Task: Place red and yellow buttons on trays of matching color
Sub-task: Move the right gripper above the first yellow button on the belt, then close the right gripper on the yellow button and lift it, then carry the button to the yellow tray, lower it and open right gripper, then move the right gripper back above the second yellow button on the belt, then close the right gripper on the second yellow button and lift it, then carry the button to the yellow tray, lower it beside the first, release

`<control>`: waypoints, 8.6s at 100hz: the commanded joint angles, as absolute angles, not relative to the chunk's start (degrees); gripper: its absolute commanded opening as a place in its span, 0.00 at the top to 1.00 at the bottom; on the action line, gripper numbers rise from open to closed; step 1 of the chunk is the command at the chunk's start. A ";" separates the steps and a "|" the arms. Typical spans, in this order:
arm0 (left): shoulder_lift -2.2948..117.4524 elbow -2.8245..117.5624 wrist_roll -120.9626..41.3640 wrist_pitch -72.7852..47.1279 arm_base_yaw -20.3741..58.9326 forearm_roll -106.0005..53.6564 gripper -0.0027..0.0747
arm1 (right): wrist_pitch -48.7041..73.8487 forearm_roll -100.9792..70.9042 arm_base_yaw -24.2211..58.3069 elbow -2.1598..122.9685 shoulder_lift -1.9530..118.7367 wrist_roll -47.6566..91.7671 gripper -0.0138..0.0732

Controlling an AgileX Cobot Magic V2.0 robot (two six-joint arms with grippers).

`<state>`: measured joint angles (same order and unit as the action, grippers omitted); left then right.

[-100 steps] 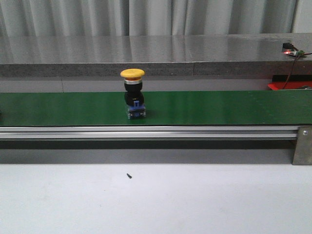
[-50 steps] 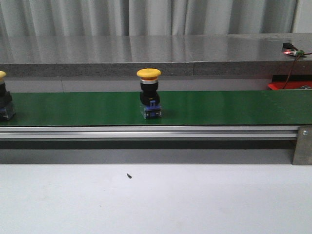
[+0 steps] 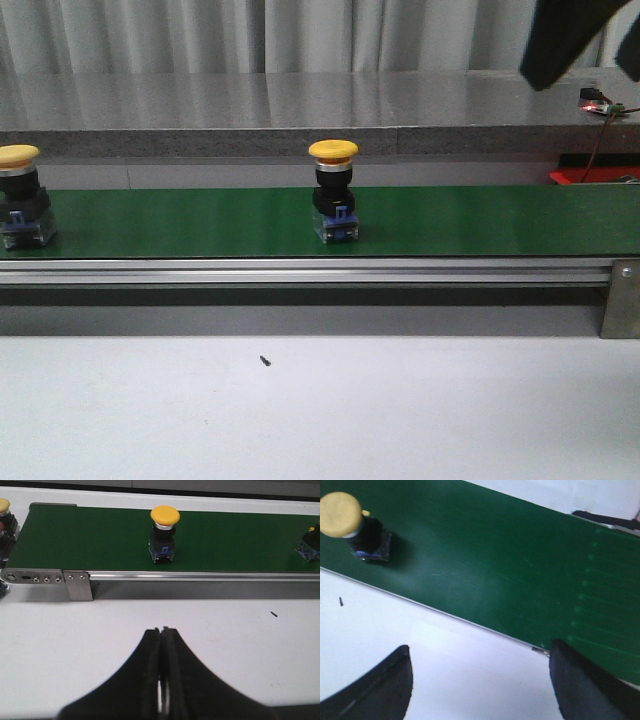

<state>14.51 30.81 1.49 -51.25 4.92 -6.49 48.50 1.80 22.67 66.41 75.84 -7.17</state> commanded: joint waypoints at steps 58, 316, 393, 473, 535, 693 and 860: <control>15.07 32.29 1.46 -47.31 5.33 -7.32 0.99 | 59.50 -8.55 27.60 92.89 100.43 -3.01 0.20; 15.07 32.29 1.46 -47.31 5.33 -7.32 0.99 | 38.17 -6.37 -16.48 61.98 91.40 -1.60 0.80; 15.07 32.29 1.46 -47.31 5.33 -7.32 0.99 | 37.40 -6.37 -16.48 61.92 93.97 -1.60 0.34; 15.07 32.29 1.46 -47.31 5.33 -7.32 0.99 | 39.45 -4.86 -7.59 62.02 82.00 0.00 0.34; 15.07 32.29 1.46 -47.31 5.33 -7.32 0.99 | 50.32 -5.06 15.68 74.31 86.47 1.47 0.19; 15.07 32.29 1.46 -47.31 5.33 -7.32 0.99 | 55.52 -7.86 27.06 92.74 105.70 -7.18 0.56; 15.07 32.29 1.46 -47.31 5.33 -7.32 0.99 | 53.65 -2.16 -22.32 79.49 91.72 -6.70 0.62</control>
